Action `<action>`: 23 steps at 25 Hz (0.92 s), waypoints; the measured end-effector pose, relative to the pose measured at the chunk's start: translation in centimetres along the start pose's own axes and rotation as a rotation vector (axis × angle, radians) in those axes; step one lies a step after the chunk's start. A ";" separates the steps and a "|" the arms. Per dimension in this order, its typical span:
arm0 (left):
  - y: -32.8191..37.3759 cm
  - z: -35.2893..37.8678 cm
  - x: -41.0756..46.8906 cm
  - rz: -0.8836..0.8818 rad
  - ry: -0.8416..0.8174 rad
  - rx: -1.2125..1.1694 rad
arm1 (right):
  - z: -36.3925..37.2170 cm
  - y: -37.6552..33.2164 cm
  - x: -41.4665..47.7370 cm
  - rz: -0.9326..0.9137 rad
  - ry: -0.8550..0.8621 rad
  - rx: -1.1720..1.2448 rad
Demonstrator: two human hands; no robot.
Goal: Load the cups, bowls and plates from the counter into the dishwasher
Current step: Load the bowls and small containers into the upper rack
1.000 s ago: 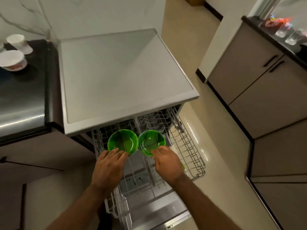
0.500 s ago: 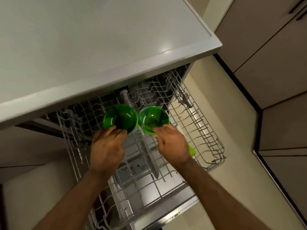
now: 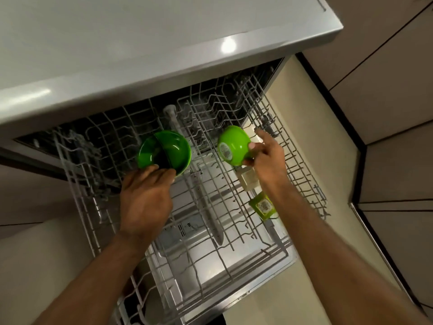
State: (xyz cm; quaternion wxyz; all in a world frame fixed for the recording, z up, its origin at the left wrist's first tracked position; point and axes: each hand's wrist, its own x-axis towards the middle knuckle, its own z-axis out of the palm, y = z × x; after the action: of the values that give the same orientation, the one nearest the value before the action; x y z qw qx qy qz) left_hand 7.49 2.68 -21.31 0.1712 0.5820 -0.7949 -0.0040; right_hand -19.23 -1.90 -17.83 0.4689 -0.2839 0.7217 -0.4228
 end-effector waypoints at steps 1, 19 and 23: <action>0.1 -0.1 -0.1 0.000 -0.002 -0.001 | -0.1 0.0 1.1 0.027 0.016 0.020; 0.3 1.4 0.0 0.019 0.003 -0.078 | 0.7 3.8 7.1 0.056 0.231 -0.372; 0.4 1.7 0.4 0.035 -0.032 -0.099 | 1.2 3.5 4.6 -0.108 0.327 -0.423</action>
State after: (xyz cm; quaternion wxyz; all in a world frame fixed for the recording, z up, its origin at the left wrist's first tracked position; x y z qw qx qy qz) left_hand 6.55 2.04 -22.76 0.1871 0.5589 -0.8063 -0.0496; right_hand -20.02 -4.29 -23.16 0.2533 -0.3415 0.8439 -0.3273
